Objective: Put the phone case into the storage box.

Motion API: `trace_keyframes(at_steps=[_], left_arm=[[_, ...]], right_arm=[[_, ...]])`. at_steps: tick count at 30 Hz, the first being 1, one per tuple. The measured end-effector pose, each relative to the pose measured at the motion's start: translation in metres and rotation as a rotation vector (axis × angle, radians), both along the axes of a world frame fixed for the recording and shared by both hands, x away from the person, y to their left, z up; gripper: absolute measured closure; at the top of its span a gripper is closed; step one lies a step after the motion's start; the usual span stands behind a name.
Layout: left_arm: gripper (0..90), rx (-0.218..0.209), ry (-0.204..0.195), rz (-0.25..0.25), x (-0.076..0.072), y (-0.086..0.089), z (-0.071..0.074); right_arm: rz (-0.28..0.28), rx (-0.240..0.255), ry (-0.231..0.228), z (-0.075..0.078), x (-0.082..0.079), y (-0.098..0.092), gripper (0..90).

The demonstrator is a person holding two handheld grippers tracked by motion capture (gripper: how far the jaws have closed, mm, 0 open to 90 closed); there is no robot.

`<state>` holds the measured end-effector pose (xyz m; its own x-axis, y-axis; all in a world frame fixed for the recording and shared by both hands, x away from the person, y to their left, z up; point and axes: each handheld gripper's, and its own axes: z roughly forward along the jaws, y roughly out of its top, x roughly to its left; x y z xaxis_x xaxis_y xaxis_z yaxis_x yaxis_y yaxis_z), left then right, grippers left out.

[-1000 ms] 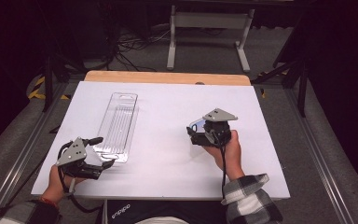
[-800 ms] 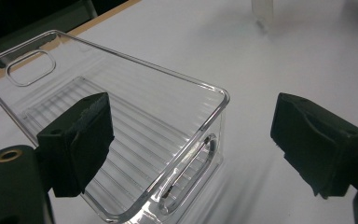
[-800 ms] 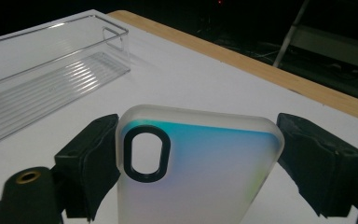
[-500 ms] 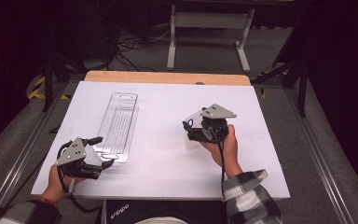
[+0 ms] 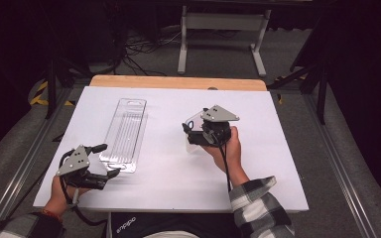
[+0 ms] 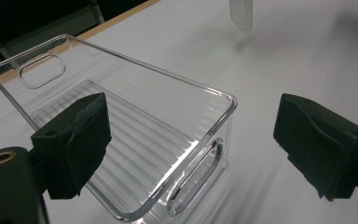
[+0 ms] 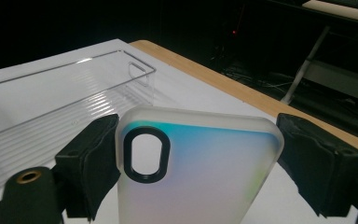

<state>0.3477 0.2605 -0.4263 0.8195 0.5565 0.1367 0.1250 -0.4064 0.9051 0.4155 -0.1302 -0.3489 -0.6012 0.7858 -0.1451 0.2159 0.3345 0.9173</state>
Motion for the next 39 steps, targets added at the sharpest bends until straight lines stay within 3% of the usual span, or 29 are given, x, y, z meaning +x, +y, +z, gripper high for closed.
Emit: trace_keyframes(at_steps=[19,26,39], left_arm=[[10.2,-0.005,-0.005,0.011,0.000,0.001,0.001],[9.3,-0.013,0.001,0.015,0.001,0.002,0.002],[9.2,-0.019,-0.001,0.022,0.001,0.002,0.002]], right_arm=[[-0.002,0.030,-0.016,0.008,0.016,0.033,16.7],[-0.004,0.075,-0.012,0.012,0.024,0.038,16.7],[-0.008,0.094,-0.029,0.022,0.034,0.053,16.7]])
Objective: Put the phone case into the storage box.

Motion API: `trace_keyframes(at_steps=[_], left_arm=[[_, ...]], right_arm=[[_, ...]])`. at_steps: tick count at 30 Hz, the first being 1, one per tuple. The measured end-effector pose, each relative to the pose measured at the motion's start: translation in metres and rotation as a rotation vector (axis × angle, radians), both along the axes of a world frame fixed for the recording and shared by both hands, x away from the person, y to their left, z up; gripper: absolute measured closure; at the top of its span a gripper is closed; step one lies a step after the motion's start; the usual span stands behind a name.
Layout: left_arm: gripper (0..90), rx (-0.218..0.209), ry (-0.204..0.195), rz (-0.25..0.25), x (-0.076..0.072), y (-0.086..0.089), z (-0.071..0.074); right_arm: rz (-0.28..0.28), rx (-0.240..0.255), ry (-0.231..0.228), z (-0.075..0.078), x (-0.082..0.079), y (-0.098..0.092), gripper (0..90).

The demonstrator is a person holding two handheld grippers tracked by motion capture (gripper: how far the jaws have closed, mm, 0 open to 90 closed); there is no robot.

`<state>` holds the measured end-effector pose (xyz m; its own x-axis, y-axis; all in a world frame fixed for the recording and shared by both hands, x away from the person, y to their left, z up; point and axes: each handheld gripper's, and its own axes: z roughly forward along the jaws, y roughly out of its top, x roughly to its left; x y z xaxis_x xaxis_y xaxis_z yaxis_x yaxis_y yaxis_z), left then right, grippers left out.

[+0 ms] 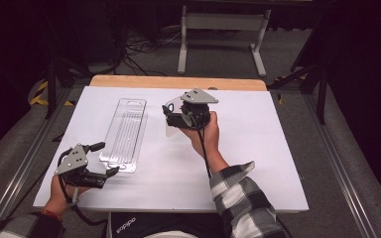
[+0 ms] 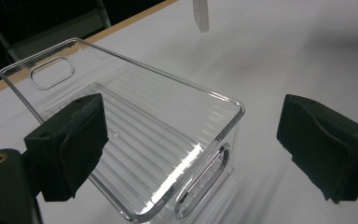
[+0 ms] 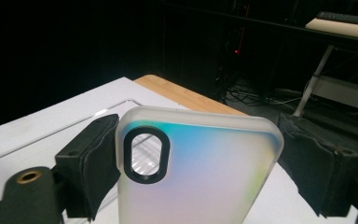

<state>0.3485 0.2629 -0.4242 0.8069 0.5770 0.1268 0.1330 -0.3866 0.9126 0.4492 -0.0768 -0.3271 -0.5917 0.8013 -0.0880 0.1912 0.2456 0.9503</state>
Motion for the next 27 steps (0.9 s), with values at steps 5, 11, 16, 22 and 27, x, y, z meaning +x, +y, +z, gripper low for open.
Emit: trace_keyframes(at_steps=[5,11,16,22,27], left_arm=[[9.2,-0.002,0.001,-0.002,0.000,0.000,0.000],[9.0,-0.008,-0.001,-0.004,0.001,0.000,0.000],[9.0,-0.010,0.003,-0.004,0.000,0.001,-0.001],[9.2,-0.017,-0.001,0.002,0.000,0.002,-0.001],[9.2,-0.016,-0.002,0.004,0.000,0.003,-0.001]], right_arm=[[0.006,0.012,-0.001,0.004,0.004,0.009,16.8],[0.015,0.015,-0.012,0.010,0.009,0.023,16.8],[0.031,0.021,-0.018,0.014,0.014,0.036,16.8],[0.049,0.016,-0.021,0.017,0.020,0.052,16.8],[0.066,0.013,-0.026,0.020,0.025,0.067,16.8]])
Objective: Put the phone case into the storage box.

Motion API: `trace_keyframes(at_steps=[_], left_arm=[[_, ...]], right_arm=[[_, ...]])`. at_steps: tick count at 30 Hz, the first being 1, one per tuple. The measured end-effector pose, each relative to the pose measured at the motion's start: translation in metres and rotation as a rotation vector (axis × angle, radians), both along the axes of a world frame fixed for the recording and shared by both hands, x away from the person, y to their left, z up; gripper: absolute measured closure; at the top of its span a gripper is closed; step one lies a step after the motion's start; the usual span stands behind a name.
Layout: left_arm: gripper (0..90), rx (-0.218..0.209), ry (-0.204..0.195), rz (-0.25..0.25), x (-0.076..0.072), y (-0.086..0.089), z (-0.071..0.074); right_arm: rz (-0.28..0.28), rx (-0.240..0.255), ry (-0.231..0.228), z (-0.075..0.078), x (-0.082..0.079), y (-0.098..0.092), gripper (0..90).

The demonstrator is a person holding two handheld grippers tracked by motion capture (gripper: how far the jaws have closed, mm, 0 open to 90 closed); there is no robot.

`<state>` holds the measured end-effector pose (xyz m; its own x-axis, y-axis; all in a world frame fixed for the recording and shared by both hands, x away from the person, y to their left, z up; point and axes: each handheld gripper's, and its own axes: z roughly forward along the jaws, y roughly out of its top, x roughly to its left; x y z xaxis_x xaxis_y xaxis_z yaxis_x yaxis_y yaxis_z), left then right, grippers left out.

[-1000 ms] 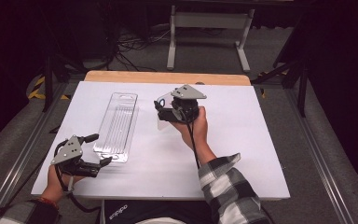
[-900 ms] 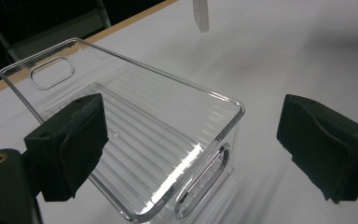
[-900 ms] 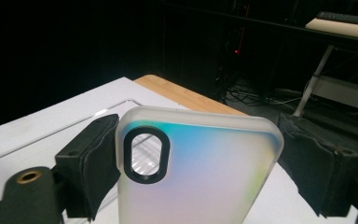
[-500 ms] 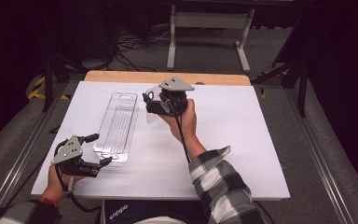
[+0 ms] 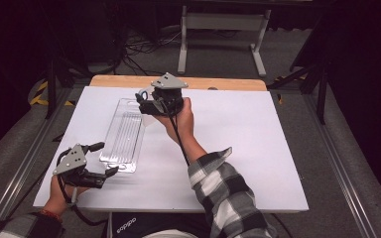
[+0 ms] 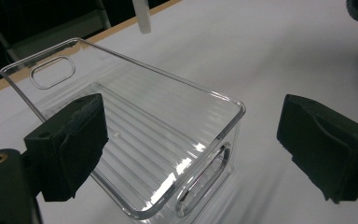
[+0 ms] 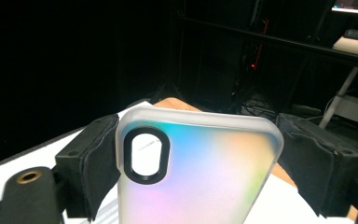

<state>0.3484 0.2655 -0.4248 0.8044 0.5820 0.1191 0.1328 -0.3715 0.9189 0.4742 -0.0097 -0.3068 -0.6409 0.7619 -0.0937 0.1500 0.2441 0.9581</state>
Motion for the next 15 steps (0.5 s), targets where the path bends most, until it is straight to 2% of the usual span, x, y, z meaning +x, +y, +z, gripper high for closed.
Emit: trace_keyframes(at_steps=[10,15], left_arm=[[9.2,0.002,-0.006,0.003,-0.001,0.001,0.000],[9.3,-0.003,-0.002,0.000,-0.002,0.002,0.000]], right_arm=[[0.026,-0.016,-0.007,0.002,0.010,0.028,16.8],[0.029,-0.013,0.008,-0.002,0.018,0.042,16.8]])
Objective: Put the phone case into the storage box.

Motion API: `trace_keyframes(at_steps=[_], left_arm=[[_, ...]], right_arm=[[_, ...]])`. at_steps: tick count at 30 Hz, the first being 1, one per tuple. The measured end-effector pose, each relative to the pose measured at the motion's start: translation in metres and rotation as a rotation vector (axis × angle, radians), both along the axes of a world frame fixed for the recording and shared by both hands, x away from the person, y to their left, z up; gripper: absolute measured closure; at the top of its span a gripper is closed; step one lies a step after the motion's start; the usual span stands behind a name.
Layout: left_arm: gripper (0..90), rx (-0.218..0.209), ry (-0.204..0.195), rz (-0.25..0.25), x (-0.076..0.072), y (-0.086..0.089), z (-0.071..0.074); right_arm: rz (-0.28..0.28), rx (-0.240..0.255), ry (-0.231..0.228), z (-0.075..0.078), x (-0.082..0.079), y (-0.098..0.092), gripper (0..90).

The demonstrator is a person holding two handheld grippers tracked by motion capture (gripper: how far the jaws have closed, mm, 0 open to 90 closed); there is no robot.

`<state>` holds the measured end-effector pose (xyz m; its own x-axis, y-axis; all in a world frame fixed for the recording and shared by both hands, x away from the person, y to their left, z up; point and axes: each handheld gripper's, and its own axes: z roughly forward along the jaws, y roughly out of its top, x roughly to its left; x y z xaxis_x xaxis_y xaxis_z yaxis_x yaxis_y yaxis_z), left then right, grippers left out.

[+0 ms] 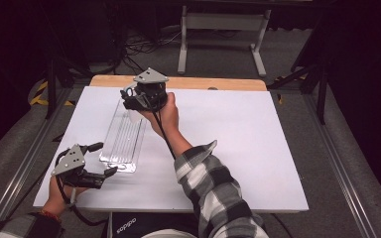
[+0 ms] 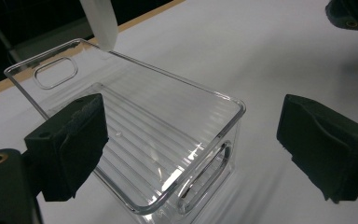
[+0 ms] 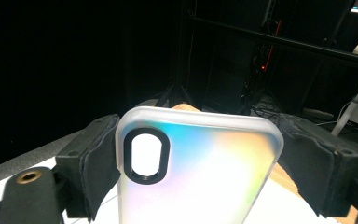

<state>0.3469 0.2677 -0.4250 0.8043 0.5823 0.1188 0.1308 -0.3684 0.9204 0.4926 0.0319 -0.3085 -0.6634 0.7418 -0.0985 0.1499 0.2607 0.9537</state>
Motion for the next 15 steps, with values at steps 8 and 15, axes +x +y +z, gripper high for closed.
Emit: trace_keyframes(at_steps=[8,15], left_arm=[[9.3,0.005,-0.001,-0.001,0.000,0.001,0.000],[9.3,0.000,0.005,-0.001,-0.001,0.002,0.000]], right_arm=[[-0.009,-0.005,0.002,-0.009,0.011,0.021,16.8],[-0.022,-0.033,0.011,-0.020,0.021,0.034,16.8]])
